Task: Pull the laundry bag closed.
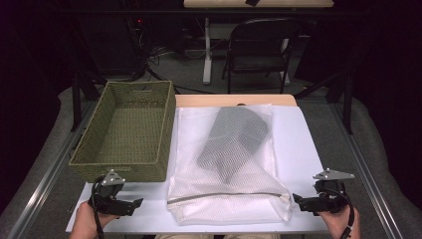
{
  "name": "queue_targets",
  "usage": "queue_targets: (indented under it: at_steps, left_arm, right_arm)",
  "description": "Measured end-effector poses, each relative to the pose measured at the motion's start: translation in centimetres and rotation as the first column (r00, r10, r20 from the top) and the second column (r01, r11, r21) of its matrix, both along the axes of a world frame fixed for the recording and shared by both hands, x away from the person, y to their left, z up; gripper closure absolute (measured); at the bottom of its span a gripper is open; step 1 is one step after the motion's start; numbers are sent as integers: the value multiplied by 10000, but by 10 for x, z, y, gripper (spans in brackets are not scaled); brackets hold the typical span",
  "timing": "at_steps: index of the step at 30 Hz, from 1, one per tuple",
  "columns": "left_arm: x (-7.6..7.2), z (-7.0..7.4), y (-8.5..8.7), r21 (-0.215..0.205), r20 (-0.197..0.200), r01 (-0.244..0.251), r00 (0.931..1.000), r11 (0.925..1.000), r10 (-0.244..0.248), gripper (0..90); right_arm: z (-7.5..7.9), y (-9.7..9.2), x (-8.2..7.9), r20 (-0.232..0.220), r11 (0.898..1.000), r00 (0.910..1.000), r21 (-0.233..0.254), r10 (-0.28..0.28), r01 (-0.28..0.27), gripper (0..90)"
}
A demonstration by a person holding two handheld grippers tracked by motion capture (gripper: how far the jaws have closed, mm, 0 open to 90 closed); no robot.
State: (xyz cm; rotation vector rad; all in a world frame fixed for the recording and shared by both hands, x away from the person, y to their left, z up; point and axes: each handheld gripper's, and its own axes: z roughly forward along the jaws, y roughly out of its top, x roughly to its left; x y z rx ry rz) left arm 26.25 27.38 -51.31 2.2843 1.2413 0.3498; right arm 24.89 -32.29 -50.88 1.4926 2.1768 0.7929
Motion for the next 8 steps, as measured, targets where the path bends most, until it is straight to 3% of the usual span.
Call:
queue_targets:
  at_steps: [5, 8]
  left_arm:
    - [7, -11, 8, 291, -370, -487, 9981, 9984, 498, 30]
    - [9, -15, 8, 431, -644, -388, 9971, 9983, 415, 4]
  right_arm:
    - [-6, 4, 1, 13, 9988, 10000, -480, 16, -15, 0]
    - [-13, 6, 5, -176, 9947, 9998, -1032, 1, -19, 0]
